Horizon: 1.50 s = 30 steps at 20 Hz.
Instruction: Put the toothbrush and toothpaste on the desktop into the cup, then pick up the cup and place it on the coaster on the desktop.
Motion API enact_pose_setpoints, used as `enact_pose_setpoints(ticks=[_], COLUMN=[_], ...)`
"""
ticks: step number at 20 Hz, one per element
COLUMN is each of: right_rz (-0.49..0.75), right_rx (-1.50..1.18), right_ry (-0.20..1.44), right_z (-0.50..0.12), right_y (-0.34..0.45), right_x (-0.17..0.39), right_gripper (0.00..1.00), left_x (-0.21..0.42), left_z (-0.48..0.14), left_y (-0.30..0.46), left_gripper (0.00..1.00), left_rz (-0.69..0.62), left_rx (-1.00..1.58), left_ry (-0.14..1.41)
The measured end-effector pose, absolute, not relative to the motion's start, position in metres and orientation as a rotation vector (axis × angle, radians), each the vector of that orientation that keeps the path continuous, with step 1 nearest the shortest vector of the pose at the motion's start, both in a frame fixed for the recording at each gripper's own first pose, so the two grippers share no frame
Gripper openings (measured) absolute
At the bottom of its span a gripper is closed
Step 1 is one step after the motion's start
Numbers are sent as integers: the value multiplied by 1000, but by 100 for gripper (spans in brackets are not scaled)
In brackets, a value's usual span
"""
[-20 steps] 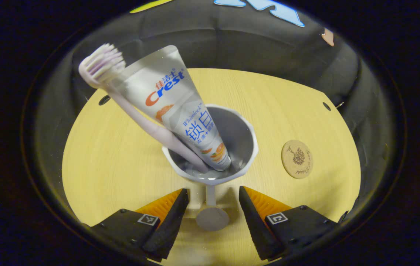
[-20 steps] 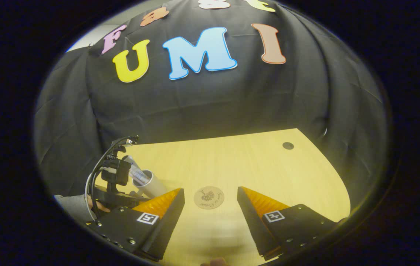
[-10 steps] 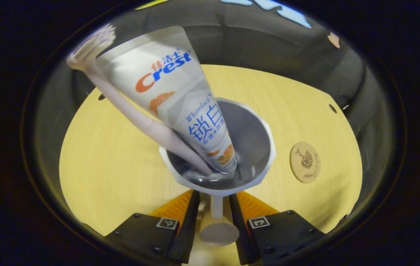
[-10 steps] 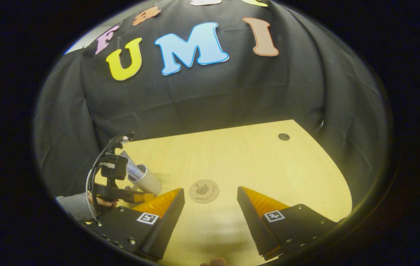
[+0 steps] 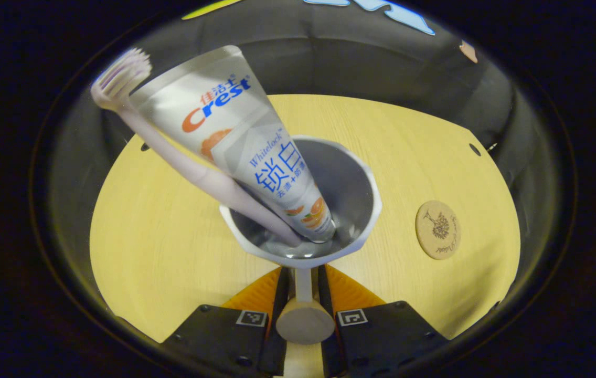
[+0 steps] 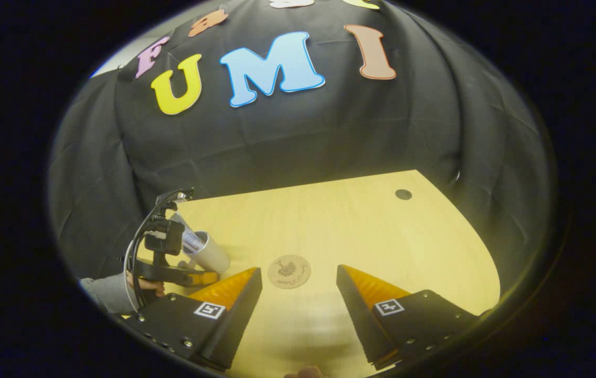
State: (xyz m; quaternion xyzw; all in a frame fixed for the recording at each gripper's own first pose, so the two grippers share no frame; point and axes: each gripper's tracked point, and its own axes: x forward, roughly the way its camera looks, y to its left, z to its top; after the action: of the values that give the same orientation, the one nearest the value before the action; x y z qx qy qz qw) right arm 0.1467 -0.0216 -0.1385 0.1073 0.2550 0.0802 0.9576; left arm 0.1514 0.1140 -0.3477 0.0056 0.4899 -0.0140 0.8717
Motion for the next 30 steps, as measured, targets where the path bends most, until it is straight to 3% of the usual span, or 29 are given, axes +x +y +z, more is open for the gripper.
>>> enact_pose_setpoints(ticks=[5,6,7,8,11,12,14,16,19,30], right_rz=[153,152,152,151,141,137,126,118,103,65], right_rx=[226,228,230,231,231,233,239,247,253,287], right_ry=[512,509,506,502,494,493,492,496,502,511], right_z=[-137,-136,-135,-134,-133,-133,-135,-138,-141,-149], right_y=[-29,-30,-32,-34,-44,-47,-55,-63,-74,-107], right_x=[145,146,145,144,142,141,139,137,133,128], right_gripper=[88,88,88,88,88,86,88,88,88,88], left_x=[154,154,153,153,149,149,148,147,146,143], left_z=[-330,-327,-325,-329,-331,-330,-331,-333,-334,-359], left_y=[90,82,73,60,30,20,-1,-21,-51,-80], left_gripper=[34,29,39,39,28,28,39,34,34,34], left_rz=[-74,-94,-112,-132,-185,-200,-232,-261,-296,-291], left_rx=[48,55,62,66,72,74,79,85,93,109], left_ry=[990,988,987,986,990,991,992,997,1005,1083])
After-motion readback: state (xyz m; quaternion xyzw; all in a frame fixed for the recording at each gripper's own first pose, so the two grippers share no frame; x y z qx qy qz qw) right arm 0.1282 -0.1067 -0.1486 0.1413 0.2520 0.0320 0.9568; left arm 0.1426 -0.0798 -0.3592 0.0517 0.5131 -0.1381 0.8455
